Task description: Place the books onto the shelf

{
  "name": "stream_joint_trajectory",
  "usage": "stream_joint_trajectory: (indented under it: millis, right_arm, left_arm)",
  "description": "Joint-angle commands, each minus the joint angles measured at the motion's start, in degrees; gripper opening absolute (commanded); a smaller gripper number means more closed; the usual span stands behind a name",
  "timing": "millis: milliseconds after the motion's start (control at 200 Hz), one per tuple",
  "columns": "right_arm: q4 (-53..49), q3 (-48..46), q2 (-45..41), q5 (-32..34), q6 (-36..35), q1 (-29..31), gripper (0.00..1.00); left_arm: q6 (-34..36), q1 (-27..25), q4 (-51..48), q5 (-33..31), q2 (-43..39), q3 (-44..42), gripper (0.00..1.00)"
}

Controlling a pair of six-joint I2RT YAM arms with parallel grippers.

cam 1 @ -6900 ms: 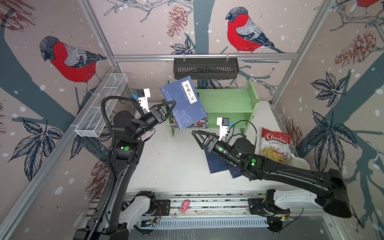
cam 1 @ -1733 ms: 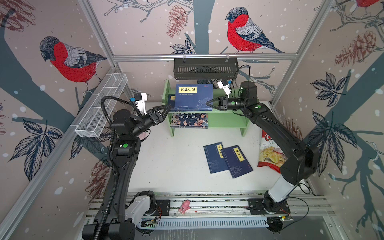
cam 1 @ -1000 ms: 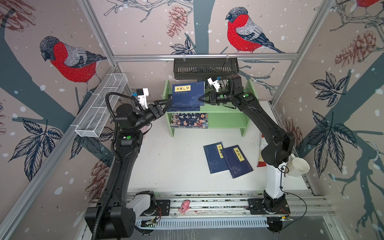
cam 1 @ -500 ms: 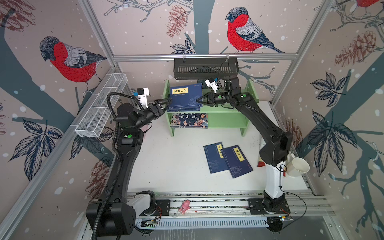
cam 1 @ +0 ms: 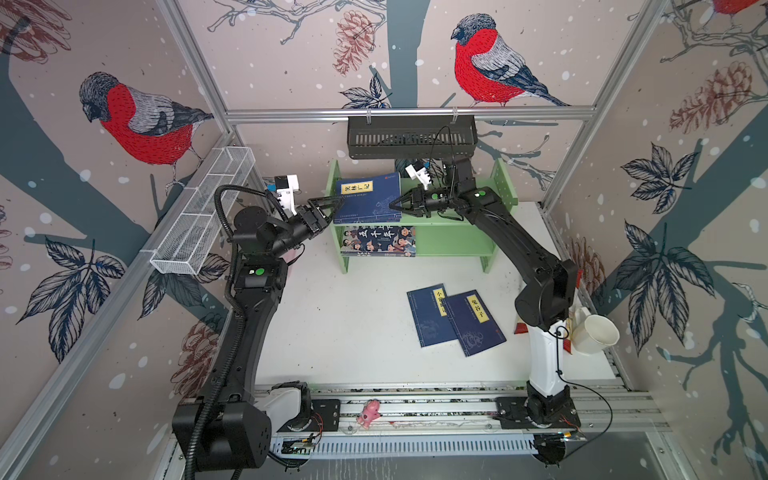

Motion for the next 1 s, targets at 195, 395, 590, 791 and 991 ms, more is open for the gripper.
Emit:
stream_joint_trajectory:
  millis: [195, 395, 590, 791, 991]
  right_arm:
    - [6.45, -0.75, -0.9, -2.44, 3.46, -0.7, 0.01]
    - [5.84, -0.73, -0.43, -2.07, 3.72, -0.9, 0.01]
    - [5.31, -0.69, 0.02, -1.99, 3.72, -0.84, 0.02]
    - [4.03, -0.29, 1.17, -1.69, 3.33, -0.87, 0.05]
    - [2.48, 1.08, 2.36, -1.33, 2.75, -0.76, 0.14]
  left_arm:
    - [-2.38, 0.16, 4.18, 1.48, 0.06, -0.37, 0.71]
    - [-3.13, 0.13, 4.63, 1.45, -0.09, -0.68, 0.71]
    - [-3.35, 0.13, 4.91, 1.71, -0.39, -1.12, 0.71]
    - [-3.62, 0.09, 5.0, 1.74, -0.56, -1.48, 0.71]
    - [-3.88, 0.12, 5.23, 1.84, -0.5, -1.56, 0.71]
